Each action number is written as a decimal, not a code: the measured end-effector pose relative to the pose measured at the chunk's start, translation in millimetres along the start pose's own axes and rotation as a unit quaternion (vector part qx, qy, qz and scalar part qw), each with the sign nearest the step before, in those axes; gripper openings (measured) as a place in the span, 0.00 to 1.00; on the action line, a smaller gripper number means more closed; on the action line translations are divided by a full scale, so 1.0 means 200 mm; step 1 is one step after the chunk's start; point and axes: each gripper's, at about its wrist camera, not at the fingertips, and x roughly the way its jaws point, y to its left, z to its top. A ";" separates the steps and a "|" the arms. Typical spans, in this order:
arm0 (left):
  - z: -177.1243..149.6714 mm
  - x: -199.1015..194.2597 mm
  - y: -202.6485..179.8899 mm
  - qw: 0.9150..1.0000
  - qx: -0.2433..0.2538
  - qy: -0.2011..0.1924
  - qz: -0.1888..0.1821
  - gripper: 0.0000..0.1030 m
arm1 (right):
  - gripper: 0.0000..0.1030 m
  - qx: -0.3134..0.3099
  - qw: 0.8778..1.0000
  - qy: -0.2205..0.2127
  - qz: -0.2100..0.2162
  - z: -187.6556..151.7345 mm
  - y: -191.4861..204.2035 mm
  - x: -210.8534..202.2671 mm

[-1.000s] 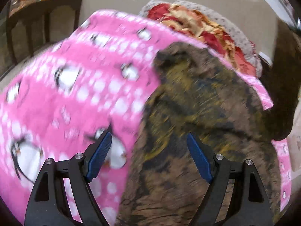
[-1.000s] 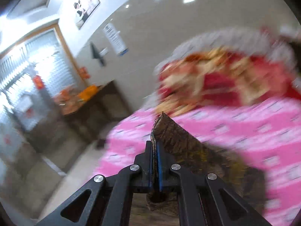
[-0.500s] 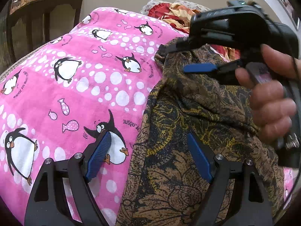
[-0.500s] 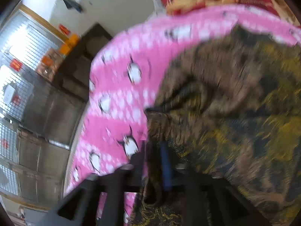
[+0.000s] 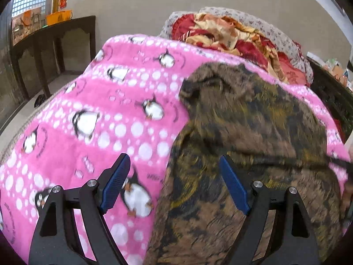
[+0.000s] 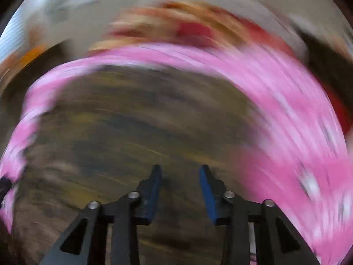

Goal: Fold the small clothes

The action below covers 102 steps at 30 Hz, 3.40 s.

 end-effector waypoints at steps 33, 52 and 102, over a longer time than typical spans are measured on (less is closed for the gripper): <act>0.32 0.72 -0.38 0.998 0.023 0.063 0.007 0.81 | 0.27 -0.044 0.998 -0.033 -0.026 0.28 0.11 0.15; 0.41 0.72 -0.35 0.992 0.054 0.115 0.015 0.84 | 0.31 -0.036 0.999 0.009 -0.011 0.31 0.09 0.10; 0.18 0.53 -0.38 0.993 0.043 0.054 -0.096 0.84 | 0.67 -0.110 0.994 0.011 -0.016 0.06 0.67 -0.06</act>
